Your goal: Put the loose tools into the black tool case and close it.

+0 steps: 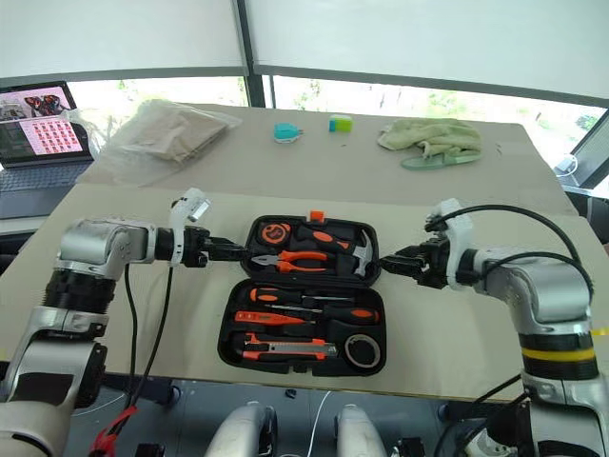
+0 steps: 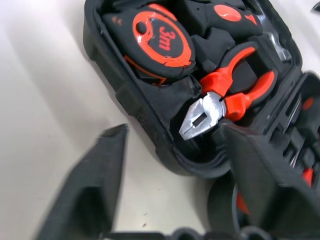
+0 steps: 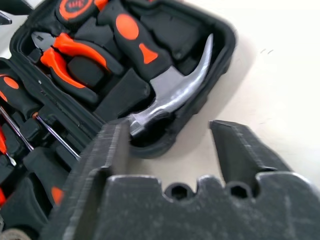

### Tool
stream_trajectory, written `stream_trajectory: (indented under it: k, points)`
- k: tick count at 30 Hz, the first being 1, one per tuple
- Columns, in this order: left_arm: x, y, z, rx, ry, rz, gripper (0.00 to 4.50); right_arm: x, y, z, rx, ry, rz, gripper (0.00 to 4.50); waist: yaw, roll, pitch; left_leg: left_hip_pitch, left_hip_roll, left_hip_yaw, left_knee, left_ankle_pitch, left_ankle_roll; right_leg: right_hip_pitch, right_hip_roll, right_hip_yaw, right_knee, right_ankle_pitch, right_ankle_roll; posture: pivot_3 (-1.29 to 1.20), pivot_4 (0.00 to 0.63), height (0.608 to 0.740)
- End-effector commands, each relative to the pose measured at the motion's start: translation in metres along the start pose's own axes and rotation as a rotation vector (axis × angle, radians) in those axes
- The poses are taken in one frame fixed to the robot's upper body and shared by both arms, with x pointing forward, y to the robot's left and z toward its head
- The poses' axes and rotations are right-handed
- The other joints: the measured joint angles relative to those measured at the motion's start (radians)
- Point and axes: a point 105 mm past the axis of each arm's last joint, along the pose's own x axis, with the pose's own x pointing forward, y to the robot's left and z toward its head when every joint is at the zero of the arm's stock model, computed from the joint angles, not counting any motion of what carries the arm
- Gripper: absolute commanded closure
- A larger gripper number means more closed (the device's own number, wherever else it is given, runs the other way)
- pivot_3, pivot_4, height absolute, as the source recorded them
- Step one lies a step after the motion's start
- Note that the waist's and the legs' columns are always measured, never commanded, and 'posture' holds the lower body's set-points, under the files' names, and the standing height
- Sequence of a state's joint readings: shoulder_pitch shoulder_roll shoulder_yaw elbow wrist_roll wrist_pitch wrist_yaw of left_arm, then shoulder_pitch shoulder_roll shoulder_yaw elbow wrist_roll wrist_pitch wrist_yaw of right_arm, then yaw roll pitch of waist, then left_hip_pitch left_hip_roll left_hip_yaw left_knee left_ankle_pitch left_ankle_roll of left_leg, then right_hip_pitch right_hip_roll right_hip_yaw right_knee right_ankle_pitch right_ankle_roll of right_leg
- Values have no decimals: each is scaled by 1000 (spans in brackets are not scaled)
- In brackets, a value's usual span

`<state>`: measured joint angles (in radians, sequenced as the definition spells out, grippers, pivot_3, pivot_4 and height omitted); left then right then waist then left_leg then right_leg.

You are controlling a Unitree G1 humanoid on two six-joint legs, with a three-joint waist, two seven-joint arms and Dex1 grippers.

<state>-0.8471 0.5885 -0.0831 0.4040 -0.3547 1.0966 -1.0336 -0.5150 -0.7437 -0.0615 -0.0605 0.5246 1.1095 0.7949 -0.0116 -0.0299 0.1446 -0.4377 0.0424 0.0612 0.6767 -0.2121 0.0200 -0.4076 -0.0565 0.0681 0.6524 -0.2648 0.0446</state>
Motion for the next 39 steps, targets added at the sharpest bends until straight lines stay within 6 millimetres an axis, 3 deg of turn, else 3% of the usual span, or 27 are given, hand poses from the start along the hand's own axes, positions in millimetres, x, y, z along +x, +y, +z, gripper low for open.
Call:
stream_trajectory:
  k: [1,7,10,11,13,16,19,28,32,39]
  points:
    - [2,1,11,-8,-19,17,889,5,-6,2,13,14,-21,1603,1,0,0,0,-1,0,0,0,0,0,-1,0,0,0,0,0,150,740]
    - [14,3,6,-17,-5,17,889,19,-12,1,55,33,-29,1603,-1,0,0,-1,-1,0,0,0,0,-2,-1,0,1,0,0,0,150,740]
    - [19,3,4,-18,0,16,1514,23,-14,1,80,33,-30,1603,-1,0,0,-2,-1,0,0,0,0,-3,-1,0,2,0,0,0,150,740]
    - [20,3,3,-17,5,15,1881,24,-15,1,86,32,-33,2106,-1,0,0,-2,-1,0,0,0,0,-3,-1,0,3,0,0,0,150,740]
    - [22,2,0,-5,22,11,2538,26,-16,1,87,30,-37,2529,1,0,0,-2,-2,0,0,0,0,-3,-2,0,3,0,0,0,150,740]
    - [22,3,0,-15,24,17,3707,27,-14,3,94,23,-27,3767,3,0,0,-2,-3,-1,1,0,0,-2,-3,0,3,0,1,0,150,740]
    - [21,4,-1,-21,26,22,4492,27,-14,3,89,20,-30,4500,2,0,0,3,-3,-1,2,1,-1,3,-3,0,4,0,1,0,150,740]
    - [22,-8,0,-18,1,-55,4492,25,-4,12,65,-38,16,4500,0,0,0,6,-4,-1,1,1,-2,4,-3,0,5,0,1,0,150,740]
    - [17,-29,24,176,-181,-116,4492,14,3,37,-18,-172,5,4500,-1,0,0,3,-4,-1,1,1,-2,2,-3,1,4,0,1,0,150,740]
    - [14,-48,37,446,-365,-77,4492,0,0,58,-149,-314,-104,4500,7,0,0,-13,-5,-3,3,2,-3,-15,-5,2,10,1,2,0,150,740]
